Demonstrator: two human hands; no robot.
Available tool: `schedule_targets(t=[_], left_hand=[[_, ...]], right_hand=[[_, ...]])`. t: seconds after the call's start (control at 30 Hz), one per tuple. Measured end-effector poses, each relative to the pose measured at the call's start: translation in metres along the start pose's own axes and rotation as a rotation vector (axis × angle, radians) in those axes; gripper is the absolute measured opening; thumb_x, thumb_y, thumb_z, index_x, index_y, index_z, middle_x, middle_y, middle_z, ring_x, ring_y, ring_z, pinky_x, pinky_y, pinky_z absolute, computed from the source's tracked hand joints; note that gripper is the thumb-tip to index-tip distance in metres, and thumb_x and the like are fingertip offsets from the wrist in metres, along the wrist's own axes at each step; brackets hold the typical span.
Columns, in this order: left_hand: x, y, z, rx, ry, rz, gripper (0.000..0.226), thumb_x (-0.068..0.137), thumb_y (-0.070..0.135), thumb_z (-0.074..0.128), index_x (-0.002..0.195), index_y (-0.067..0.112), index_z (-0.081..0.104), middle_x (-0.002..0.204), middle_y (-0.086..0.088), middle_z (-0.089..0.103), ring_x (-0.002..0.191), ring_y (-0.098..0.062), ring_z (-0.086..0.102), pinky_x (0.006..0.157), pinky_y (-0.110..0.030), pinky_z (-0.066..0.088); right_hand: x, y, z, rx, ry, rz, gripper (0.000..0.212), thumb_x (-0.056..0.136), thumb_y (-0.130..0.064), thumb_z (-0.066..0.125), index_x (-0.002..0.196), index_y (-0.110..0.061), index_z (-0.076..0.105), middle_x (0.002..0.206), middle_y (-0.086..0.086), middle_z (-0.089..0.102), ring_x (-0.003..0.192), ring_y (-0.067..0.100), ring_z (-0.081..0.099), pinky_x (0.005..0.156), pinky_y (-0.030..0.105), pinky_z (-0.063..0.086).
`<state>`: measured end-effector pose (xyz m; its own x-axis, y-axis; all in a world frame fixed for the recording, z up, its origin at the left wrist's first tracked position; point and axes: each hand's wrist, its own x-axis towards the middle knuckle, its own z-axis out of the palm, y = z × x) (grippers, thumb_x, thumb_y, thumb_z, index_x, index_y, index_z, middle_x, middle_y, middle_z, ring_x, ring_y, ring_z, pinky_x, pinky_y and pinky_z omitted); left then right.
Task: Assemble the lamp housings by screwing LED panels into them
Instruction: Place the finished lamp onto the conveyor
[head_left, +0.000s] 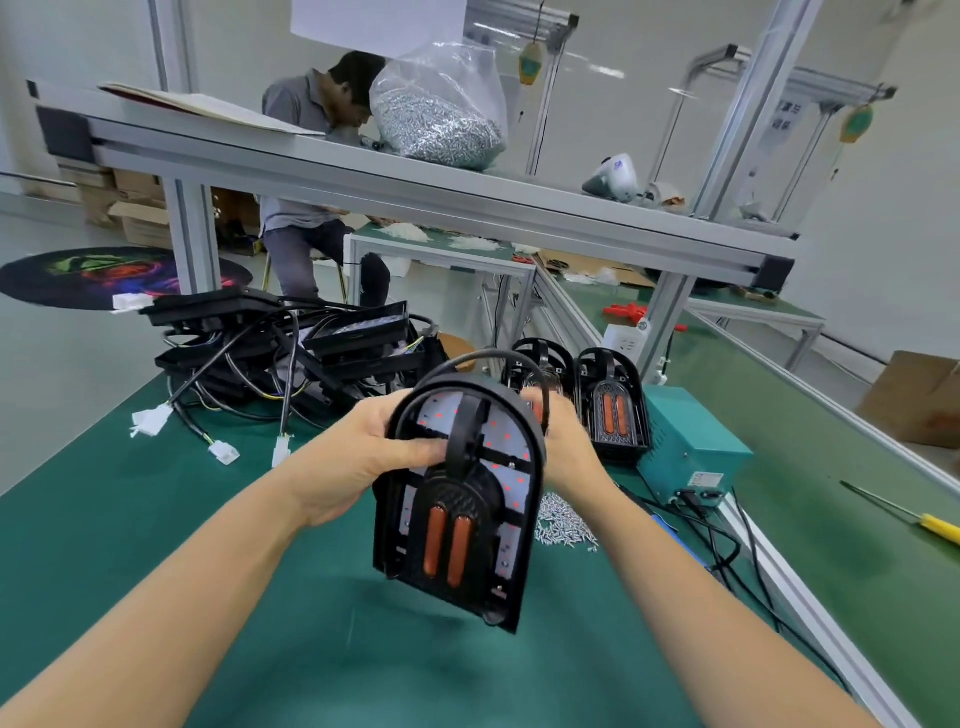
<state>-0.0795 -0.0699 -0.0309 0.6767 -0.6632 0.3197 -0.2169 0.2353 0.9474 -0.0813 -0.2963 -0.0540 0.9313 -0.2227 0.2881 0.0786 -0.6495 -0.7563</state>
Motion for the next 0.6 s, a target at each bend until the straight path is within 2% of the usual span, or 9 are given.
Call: schedule_targets(t=[0.03, 0.07, 0.17, 0.27, 0.37, 0.43, 0.53, 0.6], left_hand=[[0.002, 0.001, 0.000, -0.005, 0.025, 0.001, 0.029, 0.075, 0.011, 0.069, 0.101, 0.024, 0.071, 0.091, 0.005, 0.073, 0.080, -0.006, 0.068, 0.069, -0.014, 0.050], [0.004, 0.002, -0.001, -0.010, 0.058, 0.001, 0.030, 0.074, 0.012, 0.070, 0.102, 0.022, 0.070, 0.094, 0.003, 0.073, 0.082, -0.008, 0.068, 0.070, -0.016, 0.051], [0.009, 0.003, -0.003, -0.042, 0.174, -0.009, 0.032, 0.074, 0.010, 0.068, 0.105, 0.017, 0.068, 0.097, -0.002, 0.074, 0.084, -0.012, 0.069, 0.068, -0.018, 0.052], [0.018, 0.004, 0.000, -0.098, 0.301, -0.043, 0.030, 0.080, 0.003, 0.065, 0.109, 0.011, 0.065, 0.100, -0.009, 0.073, 0.085, -0.019, 0.070, 0.066, -0.024, 0.056], [0.028, 0.005, 0.006, -0.198, 0.399, -0.088, 0.027, 0.083, 0.002, 0.062, 0.109, 0.008, 0.064, 0.091, -0.007, 0.075, 0.074, -0.018, 0.071, 0.057, -0.027, 0.056], [0.033, 0.006, 0.011, -0.240, 0.427, -0.120, 0.022, 0.083, 0.002, 0.062, 0.105, 0.008, 0.064, 0.084, -0.006, 0.075, 0.067, -0.017, 0.071, 0.054, -0.028, 0.055], [0.041, 0.004, 0.021, -0.224, 0.436, -0.158, 0.017, 0.084, -0.001, 0.062, 0.098, 0.009, 0.064, 0.077, -0.005, 0.074, 0.061, -0.017, 0.070, 0.051, -0.029, 0.055], [0.046, 0.000, 0.030, -0.204, 0.426, -0.195, 0.015, 0.084, -0.004, 0.061, 0.092, 0.009, 0.064, 0.070, -0.005, 0.073, 0.056, -0.017, 0.068, 0.049, -0.030, 0.056]], right_hand=[[0.000, 0.000, -0.002, -0.002, 0.060, 0.008, 0.023, 0.098, -0.015, 0.050, 0.076, -0.021, 0.051, 0.080, 0.006, 0.054, 0.076, 0.016, 0.047, 0.070, 0.032, 0.040], [0.000, 0.001, -0.007, 0.034, 0.118, 0.023, 0.030, 0.100, -0.016, 0.045, 0.071, -0.018, 0.052, 0.074, 0.007, 0.055, 0.070, 0.016, 0.047, 0.066, 0.033, 0.039], [0.000, -0.016, -0.025, 0.267, 0.204, -0.006, 0.028, 0.103, -0.014, 0.042, 0.081, -0.009, 0.059, 0.080, 0.008, 0.065, 0.073, 0.016, 0.060, 0.070, 0.032, 0.050], [-0.003, -0.034, -0.039, 0.576, 0.080, -0.037, 0.022, 0.104, -0.014, 0.044, 0.088, -0.012, 0.058, 0.072, 0.001, 0.066, 0.060, 0.011, 0.064, 0.055, 0.025, 0.055], [-0.019, -0.042, -0.042, 0.789, -0.065, 0.000, 0.016, 0.105, -0.015, 0.041, 0.099, -0.013, 0.057, 0.070, -0.005, 0.070, 0.054, 0.005, 0.062, 0.047, 0.017, 0.049], [-0.032, -0.038, -0.039, 0.865, -0.092, 0.041, 0.019, 0.105, -0.023, 0.041, 0.108, -0.017, 0.059, 0.079, -0.006, 0.072, 0.061, 0.006, 0.059, 0.055, 0.018, 0.046], [-0.052, -0.031, -0.038, 0.936, -0.113, 0.094, 0.026, 0.098, -0.042, 0.048, 0.113, -0.024, 0.060, 0.091, -0.001, 0.067, 0.085, 0.021, 0.051, 0.077, 0.035, 0.041], [-0.065, -0.025, -0.039, 0.908, -0.127, 0.094, 0.033, 0.089, -0.044, 0.060, 0.116, -0.024, 0.059, 0.103, 0.001, 0.069, 0.095, 0.019, 0.061, 0.086, 0.037, 0.050]])
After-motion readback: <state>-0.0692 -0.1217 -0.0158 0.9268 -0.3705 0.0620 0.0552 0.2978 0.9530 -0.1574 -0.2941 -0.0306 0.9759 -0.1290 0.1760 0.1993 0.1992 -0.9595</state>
